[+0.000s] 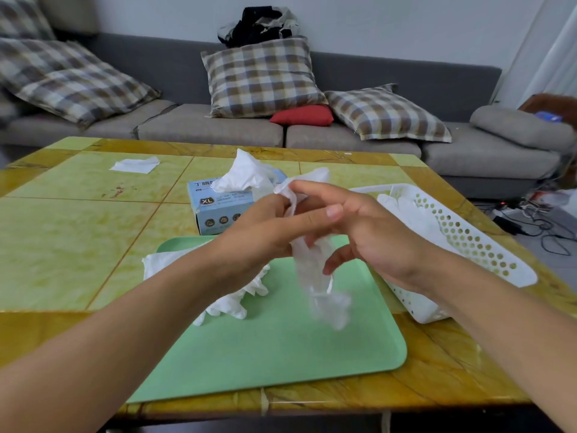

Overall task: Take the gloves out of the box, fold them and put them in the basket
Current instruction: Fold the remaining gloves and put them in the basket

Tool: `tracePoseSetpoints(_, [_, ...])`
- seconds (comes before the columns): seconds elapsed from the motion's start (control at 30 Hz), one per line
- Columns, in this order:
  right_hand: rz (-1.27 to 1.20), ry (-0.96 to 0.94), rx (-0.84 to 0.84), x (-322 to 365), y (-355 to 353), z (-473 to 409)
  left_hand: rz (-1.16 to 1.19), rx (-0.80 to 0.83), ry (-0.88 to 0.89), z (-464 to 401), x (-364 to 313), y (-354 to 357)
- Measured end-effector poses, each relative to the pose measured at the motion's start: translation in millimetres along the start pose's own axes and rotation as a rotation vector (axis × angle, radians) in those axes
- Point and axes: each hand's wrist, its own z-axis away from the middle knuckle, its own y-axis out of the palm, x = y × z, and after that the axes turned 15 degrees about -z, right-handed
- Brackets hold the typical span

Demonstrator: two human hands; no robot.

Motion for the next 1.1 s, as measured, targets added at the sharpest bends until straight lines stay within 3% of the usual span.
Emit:
tracePoseSetpoints(0.1, [-0.017,0.028,0.089,4,-4,4,0.134,-0.138,-0.085,-6,8,-1])
tracePoseSetpoints(0.17, [0.022,-0.057,-0.04,5,-12,2,0.281,-0.183,-0.167,-9,8,-5])
tracePoseSetpoints(0.27, [0.219,-0.204,-0.326,7,-27,-4,0.507,-0.108,-0.204,-8,2,-10])
tracePoseSetpoints(0.33, [0.237,-0.081,-0.273,6,-30,-5,0.581,-0.011,-0.195,-4,-3,-14])
tracePoseSetpoints(0.43, [-0.076,0.064,-0.135,2,-27,-3,0.479,-0.039,-0.216,-5,-6,-14])
tracePoseSetpoints(0.53, [-0.206,0.077,-0.187,2,-26,-4,0.017,-0.283,-0.217,-10,-3,-17])
tracePoseSetpoints(0.6, [-0.264,0.111,-0.173,2,-30,-5,-0.2,-0.343,-0.146,-12,3,-20])
tracePoseSetpoints(0.7, [-0.234,0.132,-0.139,2,-34,-4,-0.163,-0.389,-0.094,-13,10,-23])
tracePoseSetpoints(0.83, [-0.236,0.145,-0.031,-1,-36,-2,-0.059,-0.3,0.023,-11,7,-21])
tracePoseSetpoints(0.97, [-0.419,0.063,0.121,3,-32,0,0.007,-0.327,0.054,-11,7,-13])
tracePoseSetpoints(1.03, [-0.46,0.063,0.218,6,-28,2,0.113,-0.259,0.021,-12,9,-8])
tracePoseSetpoints(1.1, [-0.297,-0.034,0.101,4,-25,-1,0.235,-0.162,-0.05,-10,7,-6])
